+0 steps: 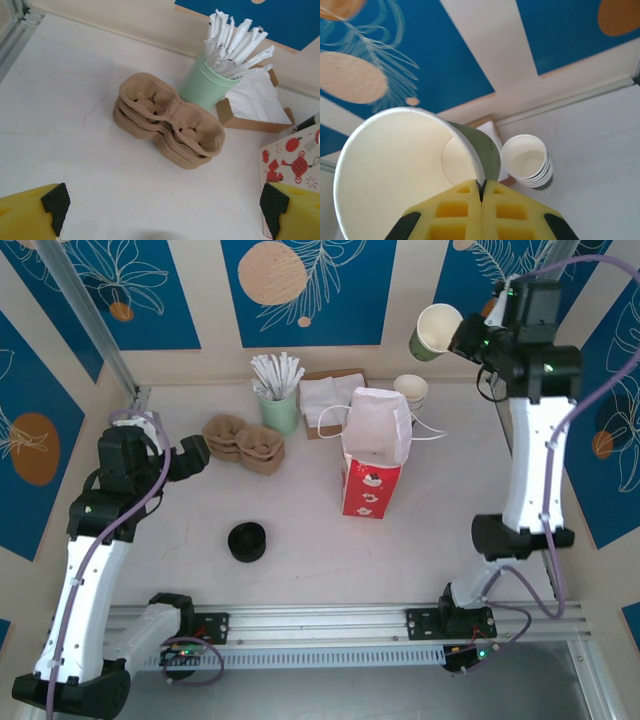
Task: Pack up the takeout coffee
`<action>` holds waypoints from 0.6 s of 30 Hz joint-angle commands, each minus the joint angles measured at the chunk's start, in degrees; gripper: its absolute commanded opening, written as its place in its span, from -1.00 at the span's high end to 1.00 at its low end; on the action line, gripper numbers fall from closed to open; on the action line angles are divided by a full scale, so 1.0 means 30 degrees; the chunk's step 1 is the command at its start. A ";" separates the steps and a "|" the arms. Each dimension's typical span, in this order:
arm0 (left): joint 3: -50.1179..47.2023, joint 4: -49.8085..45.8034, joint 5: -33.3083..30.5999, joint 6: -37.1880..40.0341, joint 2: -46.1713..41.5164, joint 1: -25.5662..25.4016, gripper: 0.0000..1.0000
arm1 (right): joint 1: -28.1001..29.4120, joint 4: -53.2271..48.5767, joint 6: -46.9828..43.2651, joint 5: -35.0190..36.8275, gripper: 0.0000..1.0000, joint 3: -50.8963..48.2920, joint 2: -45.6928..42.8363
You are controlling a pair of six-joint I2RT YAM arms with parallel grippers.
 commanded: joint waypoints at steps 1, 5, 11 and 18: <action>0.0624 -0.0733 0.1521 -0.0076 -0.0484 0.0112 -0.95 | 0.0216 -0.0702 0.0206 -0.2284 1.00 -0.1240 -0.1533; 0.0696 -0.1053 0.2594 -0.0137 -0.0737 0.0089 -0.91 | 0.1088 -0.0679 0.0554 -0.5074 1.00 -0.3253 -0.3898; 0.0553 -0.1833 0.3979 -0.0323 -0.1046 0.0039 -0.83 | 0.6055 -0.0049 0.1165 -0.5784 1.00 -0.6756 -0.6897; -0.1213 -0.2499 0.4354 -0.0356 -0.1967 -0.0027 -0.81 | 1.4372 0.2013 0.2850 -0.2312 1.00 -1.2982 -0.8938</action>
